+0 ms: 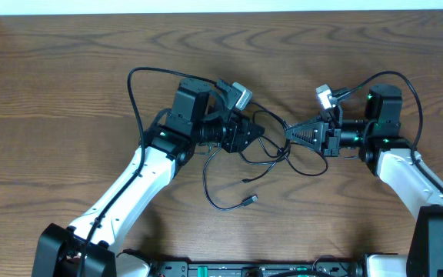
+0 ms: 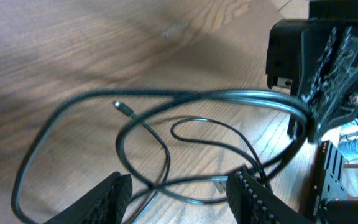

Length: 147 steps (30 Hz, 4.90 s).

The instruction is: Untangle cables

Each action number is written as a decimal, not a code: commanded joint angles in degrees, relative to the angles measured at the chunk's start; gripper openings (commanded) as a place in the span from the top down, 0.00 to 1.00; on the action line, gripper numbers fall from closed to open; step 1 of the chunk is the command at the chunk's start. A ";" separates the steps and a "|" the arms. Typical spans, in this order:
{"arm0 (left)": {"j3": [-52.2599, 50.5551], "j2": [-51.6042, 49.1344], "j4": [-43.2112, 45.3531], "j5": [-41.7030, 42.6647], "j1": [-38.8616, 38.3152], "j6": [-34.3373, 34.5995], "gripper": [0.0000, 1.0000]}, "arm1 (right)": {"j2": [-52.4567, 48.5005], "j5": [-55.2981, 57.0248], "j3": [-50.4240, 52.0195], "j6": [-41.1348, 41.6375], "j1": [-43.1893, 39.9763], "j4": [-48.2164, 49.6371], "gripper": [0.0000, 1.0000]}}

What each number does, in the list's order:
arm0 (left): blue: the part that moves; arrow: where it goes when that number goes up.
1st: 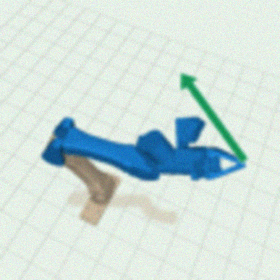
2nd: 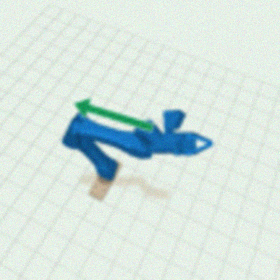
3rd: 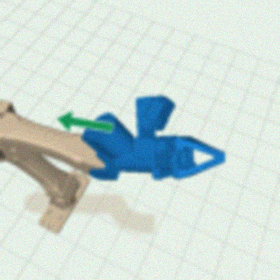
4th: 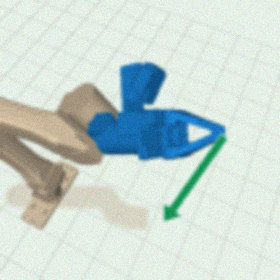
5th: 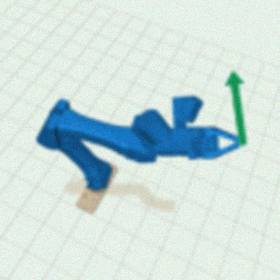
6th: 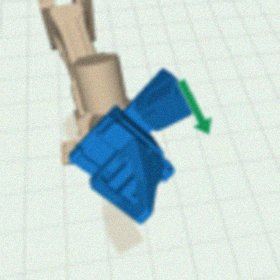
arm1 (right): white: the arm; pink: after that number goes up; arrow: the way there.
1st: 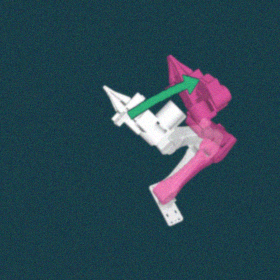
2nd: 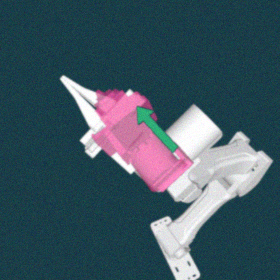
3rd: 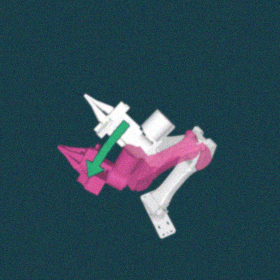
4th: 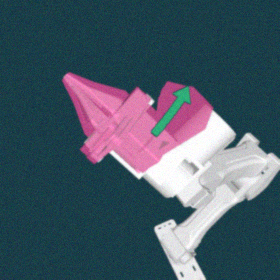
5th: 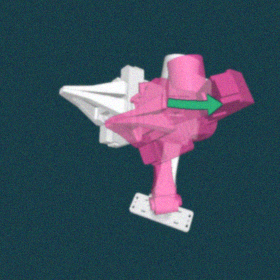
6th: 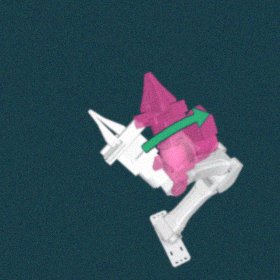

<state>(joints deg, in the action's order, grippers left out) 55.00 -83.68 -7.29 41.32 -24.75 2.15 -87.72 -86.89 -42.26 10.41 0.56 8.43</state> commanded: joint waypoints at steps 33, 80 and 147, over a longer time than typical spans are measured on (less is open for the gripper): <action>-0.02 10.40 5.84 8.00 2.73 5.25 0.92 | 0.42 41.90 -0.04 -0.83 -0.46 -27.50 0.01; -0.02 36.83 0.72 -2.99 5.25 14.86 0.92 | 0.39 55.30 -0.04 -3.63 21.09 -20.35 0.05; -0.04 15.02 -13.66 -38.49 19.23 13.00 0.84 | 13.09 85.44 -53.09 0.44 -10.27 -77.46 0.99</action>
<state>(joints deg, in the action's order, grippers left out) 54.87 -69.56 -20.80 3.27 -7.88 13.96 -75.24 -1.87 -93.71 10.04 -7.97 -68.79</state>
